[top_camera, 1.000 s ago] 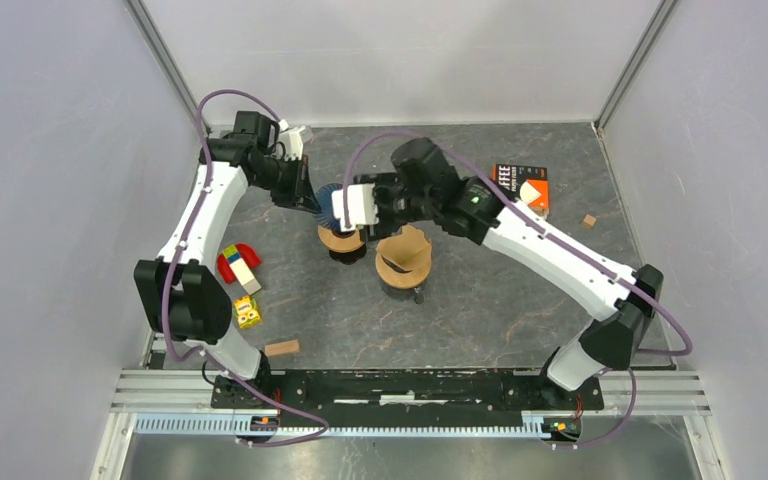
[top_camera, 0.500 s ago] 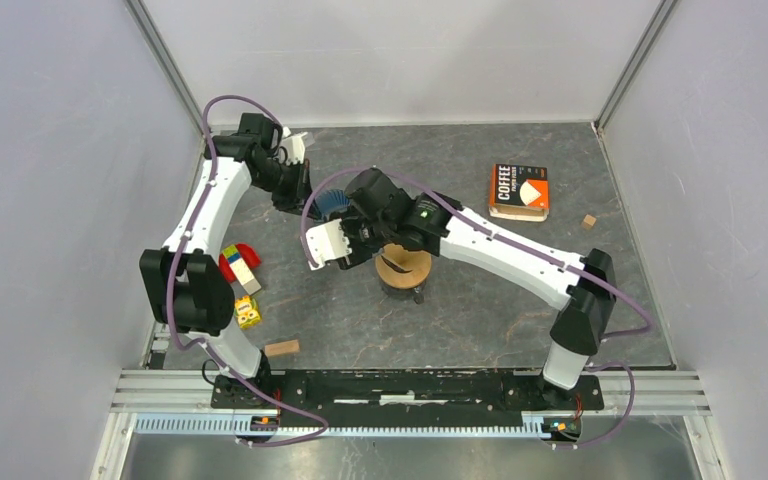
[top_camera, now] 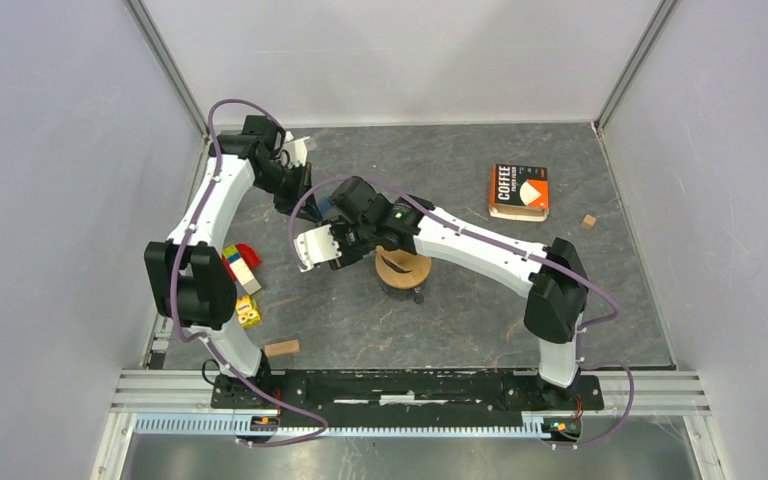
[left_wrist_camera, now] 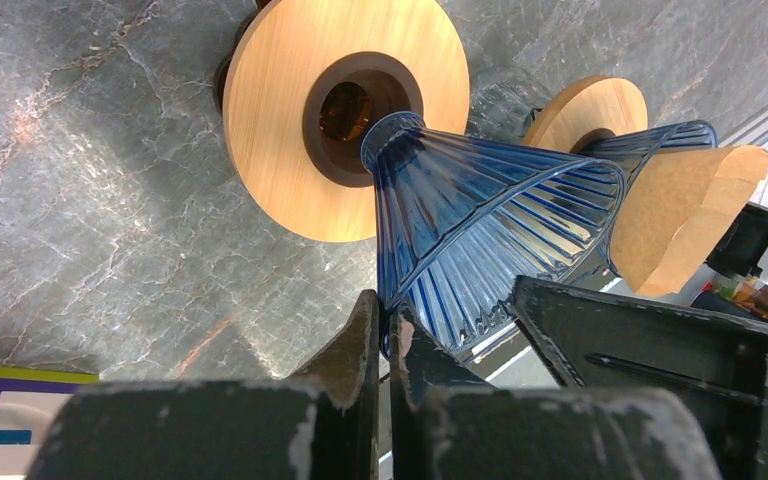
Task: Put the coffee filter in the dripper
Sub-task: Place the coffee dripper in the dripper holder.
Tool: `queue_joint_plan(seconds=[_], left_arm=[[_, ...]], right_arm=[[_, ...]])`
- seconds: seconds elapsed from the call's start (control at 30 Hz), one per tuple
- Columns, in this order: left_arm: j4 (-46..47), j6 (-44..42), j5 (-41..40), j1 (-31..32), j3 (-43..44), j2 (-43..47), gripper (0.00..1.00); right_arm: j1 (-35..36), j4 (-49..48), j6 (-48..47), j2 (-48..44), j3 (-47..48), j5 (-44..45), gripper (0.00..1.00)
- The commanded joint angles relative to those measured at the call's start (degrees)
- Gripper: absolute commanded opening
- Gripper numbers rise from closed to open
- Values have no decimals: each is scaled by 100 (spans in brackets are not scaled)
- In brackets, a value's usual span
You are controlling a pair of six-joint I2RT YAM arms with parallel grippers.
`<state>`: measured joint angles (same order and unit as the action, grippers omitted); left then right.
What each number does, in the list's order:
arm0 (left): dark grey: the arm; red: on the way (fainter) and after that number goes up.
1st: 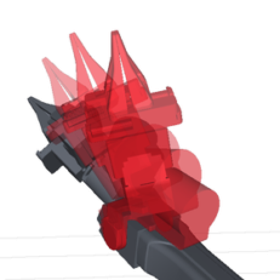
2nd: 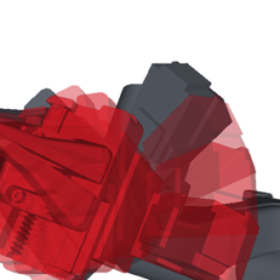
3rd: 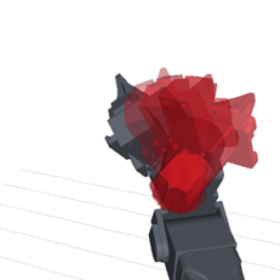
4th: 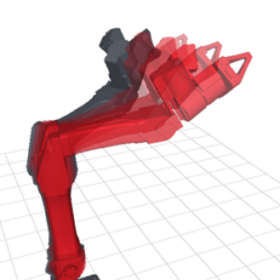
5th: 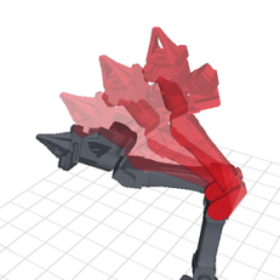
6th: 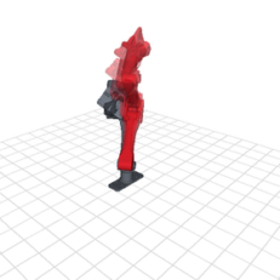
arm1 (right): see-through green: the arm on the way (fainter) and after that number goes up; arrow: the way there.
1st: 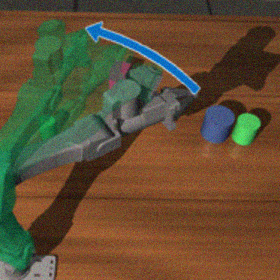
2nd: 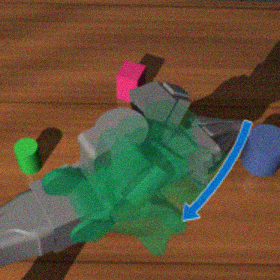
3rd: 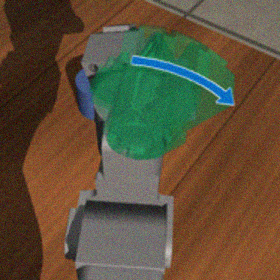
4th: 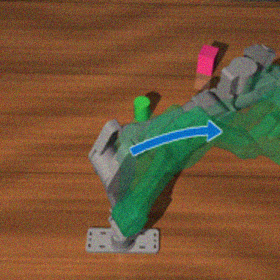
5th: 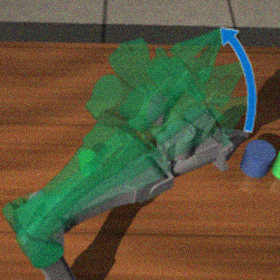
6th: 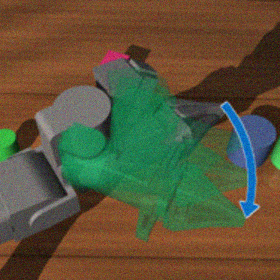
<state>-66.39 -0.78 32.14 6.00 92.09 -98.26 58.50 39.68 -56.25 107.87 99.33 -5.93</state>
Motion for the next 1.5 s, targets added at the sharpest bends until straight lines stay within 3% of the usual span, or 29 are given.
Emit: queue_joint_plan(seconds=[0.0, 0.9, 1.2, 1.47], left_arm=[[-32, 223, 276, 26, 301, -74, 2], [56, 203, 163, 24, 265, -361, 2], [56, 189, 153, 23, 321, -411, 2], [56, 95, 10, 24, 549, -523, 26]], right_arm=[[23, -292, -26, 180, 344, 89, 52], [-403, -523, 97, 786, 434, -137, 39], [-494, -532, 158, 854, 460, -338, 27], [-550, -479, 125, 865, 473, -358, 19]])
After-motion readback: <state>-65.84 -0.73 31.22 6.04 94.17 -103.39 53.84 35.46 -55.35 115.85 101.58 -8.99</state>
